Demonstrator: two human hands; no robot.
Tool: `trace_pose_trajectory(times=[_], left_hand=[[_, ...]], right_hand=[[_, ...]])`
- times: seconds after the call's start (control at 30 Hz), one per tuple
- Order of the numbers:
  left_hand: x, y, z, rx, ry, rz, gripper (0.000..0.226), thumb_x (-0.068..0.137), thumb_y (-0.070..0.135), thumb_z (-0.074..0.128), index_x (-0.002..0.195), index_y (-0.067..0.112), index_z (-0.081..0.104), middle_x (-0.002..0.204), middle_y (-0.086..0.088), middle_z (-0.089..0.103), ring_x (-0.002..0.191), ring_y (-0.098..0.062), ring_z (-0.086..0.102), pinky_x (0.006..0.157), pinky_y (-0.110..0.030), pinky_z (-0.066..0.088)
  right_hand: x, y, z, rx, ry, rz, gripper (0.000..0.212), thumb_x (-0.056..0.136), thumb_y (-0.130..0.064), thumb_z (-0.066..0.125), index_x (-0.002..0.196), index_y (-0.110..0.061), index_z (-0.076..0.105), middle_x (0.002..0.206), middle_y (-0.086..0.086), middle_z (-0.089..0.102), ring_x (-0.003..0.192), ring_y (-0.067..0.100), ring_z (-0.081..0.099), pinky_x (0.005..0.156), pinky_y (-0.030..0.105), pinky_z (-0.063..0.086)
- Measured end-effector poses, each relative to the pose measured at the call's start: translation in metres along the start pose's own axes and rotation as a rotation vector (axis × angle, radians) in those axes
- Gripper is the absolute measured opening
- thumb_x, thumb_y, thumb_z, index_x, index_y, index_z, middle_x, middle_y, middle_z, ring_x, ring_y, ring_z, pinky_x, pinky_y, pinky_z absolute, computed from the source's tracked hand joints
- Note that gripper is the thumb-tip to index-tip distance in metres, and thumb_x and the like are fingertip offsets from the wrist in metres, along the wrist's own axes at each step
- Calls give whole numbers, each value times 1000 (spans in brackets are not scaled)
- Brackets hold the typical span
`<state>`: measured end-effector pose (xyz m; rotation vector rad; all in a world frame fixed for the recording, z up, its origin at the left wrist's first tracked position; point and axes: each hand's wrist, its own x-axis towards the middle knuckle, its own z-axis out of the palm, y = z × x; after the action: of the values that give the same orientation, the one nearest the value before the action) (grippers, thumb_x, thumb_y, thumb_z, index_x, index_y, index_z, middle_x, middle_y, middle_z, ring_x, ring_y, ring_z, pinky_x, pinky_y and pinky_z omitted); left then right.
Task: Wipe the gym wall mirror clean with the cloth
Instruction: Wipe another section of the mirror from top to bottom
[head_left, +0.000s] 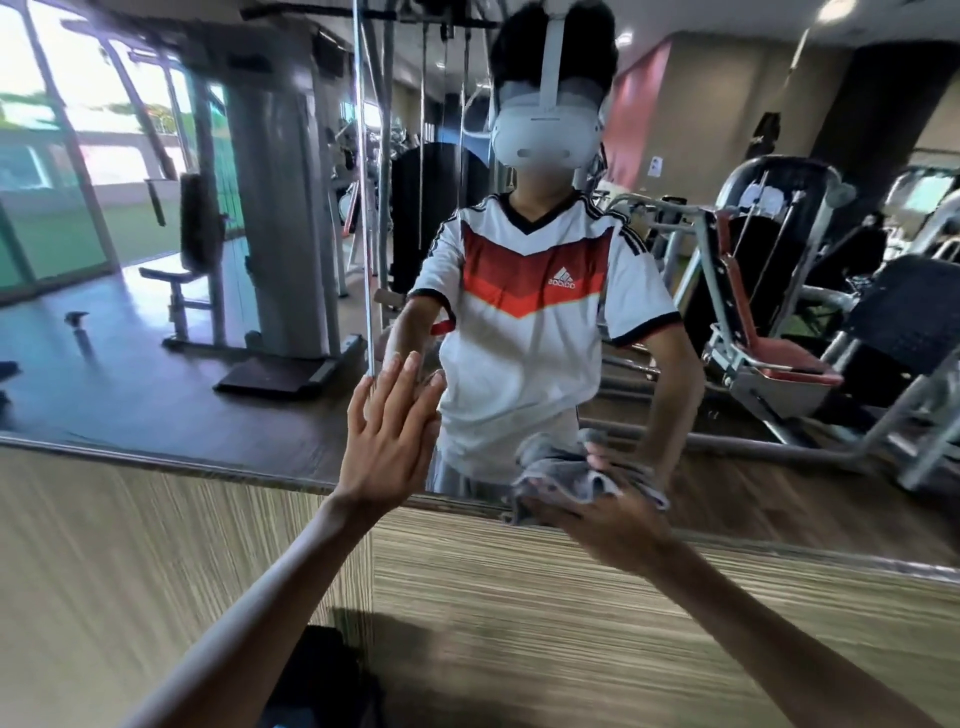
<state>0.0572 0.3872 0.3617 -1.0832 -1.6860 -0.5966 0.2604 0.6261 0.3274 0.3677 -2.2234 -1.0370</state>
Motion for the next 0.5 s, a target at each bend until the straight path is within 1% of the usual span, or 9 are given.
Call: trace_pose_trajectory(times=[0.03, 0.07, 0.17, 0.2, 0.27, 0.33, 0.4, 0.47, 0.5], left_hand=[[1, 1, 0, 3, -4, -3, 49, 105, 29, 32, 152, 15, 33, 157, -21, 31, 155, -25, 9, 119, -53, 15], [3, 3, 0, 11, -4, -10, 48, 106, 30, 29, 152, 16, 33, 157, -21, 30, 155, -24, 7, 118, -53, 13], [25, 8, -1, 32, 40, -30, 48, 105, 32, 30, 151, 18, 33, 157, -19, 24, 153, -27, 11, 116, -55, 11], [37, 10, -2, 28, 61, -34, 48, 104, 32, 32, 151, 18, 33, 157, -19, 23, 151, -29, 13, 116, -54, 12], [61, 11, -4, 20, 110, -51, 49, 103, 31, 35, 150, 17, 34, 157, -18, 23, 149, -31, 17, 117, -53, 13], [76, 9, -6, 6, 140, -85, 50, 104, 32, 33, 151, 17, 33, 158, -17, 22, 149, -31, 17, 117, -54, 16], [80, 6, -7, -20, 134, -95, 52, 103, 32, 33, 153, 18, 29, 158, -17, 21, 150, -29, 15, 115, -57, 21], [78, 4, -9, -44, 114, -84, 53, 102, 32, 37, 153, 19, 29, 159, -16, 20, 150, -28, 14, 113, -59, 24], [78, 2, -11, -54, 109, -78, 54, 101, 31, 39, 152, 20, 29, 158, -15, 20, 150, -28, 13, 112, -59, 25]], right_hand=[[-4, 16, -11, -18, 32, 35, 74, 92, -14, 56, 158, -20, 23, 153, 2, 43, 103, 28, 71, 114, 57, 26], [-3, 32, -21, -5, 79, 104, 62, 95, -17, 50, 155, -22, 32, 154, 2, 41, 113, 26, 67, 109, 57, 33], [45, 61, -51, 57, 247, 400, 46, 102, -27, 44, 148, -25, 46, 155, 9, 40, 134, 25, 51, 98, 53, 44], [64, 63, -54, 52, 292, 475, 44, 105, -30, 41, 149, -24, 46, 155, 10, 38, 138, 26, 46, 100, 53, 45], [100, 55, -52, 34, 349, 538, 46, 106, -35, 39, 151, -25, 38, 157, 9, 30, 143, 23, 37, 106, 51, 38], [118, 36, -46, 5, 362, 506, 48, 104, -36, 45, 151, -26, 40, 158, 7, 28, 141, 19, 38, 103, 48, 38], [104, 13, -34, 9, 280, 333, 47, 102, -30, 48, 149, -26, 46, 157, 2, 36, 130, 15, 53, 102, 47, 40], [69, 5, -21, -22, 120, 140, 48, 103, -23, 44, 151, -25, 42, 153, -7, 44, 114, 11, 63, 117, 46, 28], [50, 10, -17, -43, 62, 60, 48, 104, -20, 42, 152, -24, 39, 153, -9, 45, 115, 10, 63, 122, 49, 17]])
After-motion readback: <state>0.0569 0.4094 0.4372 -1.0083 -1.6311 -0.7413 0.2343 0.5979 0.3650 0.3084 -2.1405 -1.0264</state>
